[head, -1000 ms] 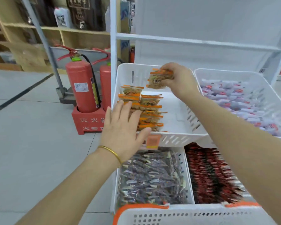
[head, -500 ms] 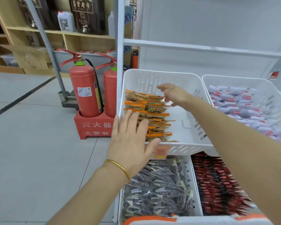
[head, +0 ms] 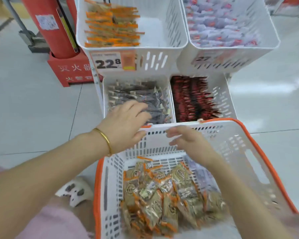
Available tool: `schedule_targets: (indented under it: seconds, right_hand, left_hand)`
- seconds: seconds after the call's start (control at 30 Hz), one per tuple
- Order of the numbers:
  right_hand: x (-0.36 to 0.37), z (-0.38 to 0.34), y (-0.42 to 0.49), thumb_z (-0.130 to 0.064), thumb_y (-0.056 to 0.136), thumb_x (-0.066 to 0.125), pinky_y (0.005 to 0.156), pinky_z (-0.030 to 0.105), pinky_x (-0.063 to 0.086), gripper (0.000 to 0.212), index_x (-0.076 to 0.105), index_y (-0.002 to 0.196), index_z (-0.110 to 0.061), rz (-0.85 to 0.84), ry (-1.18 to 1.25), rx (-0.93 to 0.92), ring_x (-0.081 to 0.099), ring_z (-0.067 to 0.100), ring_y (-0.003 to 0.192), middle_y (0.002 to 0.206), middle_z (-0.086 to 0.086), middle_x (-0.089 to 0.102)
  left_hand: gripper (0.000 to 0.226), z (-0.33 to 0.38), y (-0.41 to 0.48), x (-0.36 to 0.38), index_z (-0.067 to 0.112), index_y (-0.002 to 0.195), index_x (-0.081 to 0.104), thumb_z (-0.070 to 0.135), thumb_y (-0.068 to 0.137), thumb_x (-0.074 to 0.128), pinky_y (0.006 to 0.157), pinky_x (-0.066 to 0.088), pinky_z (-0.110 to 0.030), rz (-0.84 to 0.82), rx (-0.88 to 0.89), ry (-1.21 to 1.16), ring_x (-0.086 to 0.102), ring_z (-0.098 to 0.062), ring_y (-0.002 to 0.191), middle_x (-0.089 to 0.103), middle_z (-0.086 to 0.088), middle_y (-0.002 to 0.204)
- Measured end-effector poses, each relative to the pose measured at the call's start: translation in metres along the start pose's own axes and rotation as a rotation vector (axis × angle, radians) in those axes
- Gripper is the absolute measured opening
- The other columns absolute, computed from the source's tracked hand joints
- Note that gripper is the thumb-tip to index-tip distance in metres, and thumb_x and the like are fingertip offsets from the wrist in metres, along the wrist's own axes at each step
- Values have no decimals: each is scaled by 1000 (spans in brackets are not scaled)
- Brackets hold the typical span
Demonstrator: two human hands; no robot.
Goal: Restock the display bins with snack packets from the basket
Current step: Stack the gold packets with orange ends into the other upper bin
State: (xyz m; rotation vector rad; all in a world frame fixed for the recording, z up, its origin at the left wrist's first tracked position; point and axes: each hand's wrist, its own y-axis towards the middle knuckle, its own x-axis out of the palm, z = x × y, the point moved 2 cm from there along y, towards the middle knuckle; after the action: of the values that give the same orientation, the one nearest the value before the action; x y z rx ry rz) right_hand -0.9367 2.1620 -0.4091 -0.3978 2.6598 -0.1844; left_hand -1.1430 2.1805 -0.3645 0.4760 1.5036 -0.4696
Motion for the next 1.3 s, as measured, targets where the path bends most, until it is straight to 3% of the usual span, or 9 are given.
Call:
schedule_targets:
  seconds: [0.07, 0.2, 0.33, 0.53, 0.67, 0.77, 0.97, 1.17, 1.3]
  right_hand:
    - [14, 52, -13, 5, 91, 45, 71, 23, 49, 36, 59, 106, -24, -3, -42, 138, 64, 18, 92, 111, 3, 63]
    - [51, 128, -18, -8, 95, 47, 77, 36, 51, 28, 58, 120, -15, -92, -253, 286, 61, 25, 100, 119, 7, 61]
    - [81, 158, -9, -24, 95, 52, 87, 33, 49, 40, 50, 134, -19, -224, -509, 288, 57, 25, 110, 133, 6, 54]
    - [103, 193, -14, -29, 97, 48, 104, 45, 40, 42, 41, 136, -15, -213, -755, 365, 38, 32, 130, 139, 10, 44]
    - [89, 195, -2, -19, 91, 60, 81, 36, 54, 23, 64, 111, -8, -204, -654, 387, 60, 21, 88, 117, 8, 60]
    - [75, 192, 8, -10, 90, 57, 65, 33, 52, 12, 66, 83, -5, -115, -470, 354, 55, 18, 66, 86, 2, 63]
    - [85, 178, 17, -16, 98, 48, 45, 23, 37, 12, 55, 106, -11, -101, -290, 311, 47, 14, 54, 74, -11, 55]
    - [102, 187, 7, -32, 86, 68, 89, 36, 49, 58, 43, 135, -14, -251, -185, 367, 55, 21, 112, 125, -3, 55]
    - [108, 187, 6, -11, 86, 65, 79, 37, 53, 37, 53, 121, -14, -200, -222, 298, 60, 23, 98, 113, 7, 61]
  left_hand:
    - [41, 16, -11, 15, 11, 115, 61, 35, 85, 48, 90, 47, -53, -93, -3, 1, 48, -37, 119, 52, -15, 132]
    - [43, 36, -34, 25, 12, 124, 57, 36, 91, 45, 103, 37, -45, -124, -39, -24, 38, -36, 128, 43, -13, 141]
    - [47, 47, -43, 35, 23, 138, 41, 39, 94, 45, 114, 19, -36, -262, -103, -58, 15, -22, 139, 24, -1, 152]
    - [48, 53, -36, 43, 26, 141, 34, 40, 96, 42, 112, 17, -31, -358, -91, -63, 10, -19, 140, 17, 3, 154]
    - [47, 55, -29, 48, 25, 140, 34, 41, 96, 40, 111, 19, -30, -390, -64, -62, 10, -19, 139, 16, 2, 153]
    - [47, 54, -24, 50, 25, 140, 34, 40, 96, 40, 110, 20, -31, -403, -55, -81, 11, -18, 138, 17, 2, 152]
    - [48, 55, -18, 52, 25, 140, 34, 43, 96, 40, 110, 23, -31, -413, -55, -96, 11, -19, 138, 16, 2, 152]
    - [48, 54, -19, 52, 25, 140, 34, 42, 95, 41, 112, 24, -35, -429, -70, -110, 11, -20, 139, 16, 0, 153]
    - [48, 53, -19, 53, 25, 140, 34, 42, 95, 41, 112, 24, -35, -441, -77, -107, 11, -19, 139, 16, 0, 152]
